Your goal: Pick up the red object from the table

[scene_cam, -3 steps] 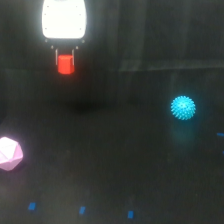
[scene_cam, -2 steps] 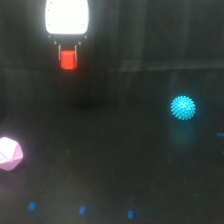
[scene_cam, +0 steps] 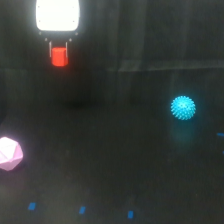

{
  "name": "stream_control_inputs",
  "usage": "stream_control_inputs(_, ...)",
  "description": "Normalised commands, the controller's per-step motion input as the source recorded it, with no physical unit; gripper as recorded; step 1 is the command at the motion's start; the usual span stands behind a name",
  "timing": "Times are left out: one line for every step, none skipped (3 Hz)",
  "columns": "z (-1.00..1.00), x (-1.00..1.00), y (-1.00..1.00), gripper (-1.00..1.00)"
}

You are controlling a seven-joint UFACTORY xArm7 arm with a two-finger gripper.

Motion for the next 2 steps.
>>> stream_control_inputs(-1.00,0.19,0.36,-1.00)
stream_control_inputs(-0.22,-0.13,-0.16,-0.95)
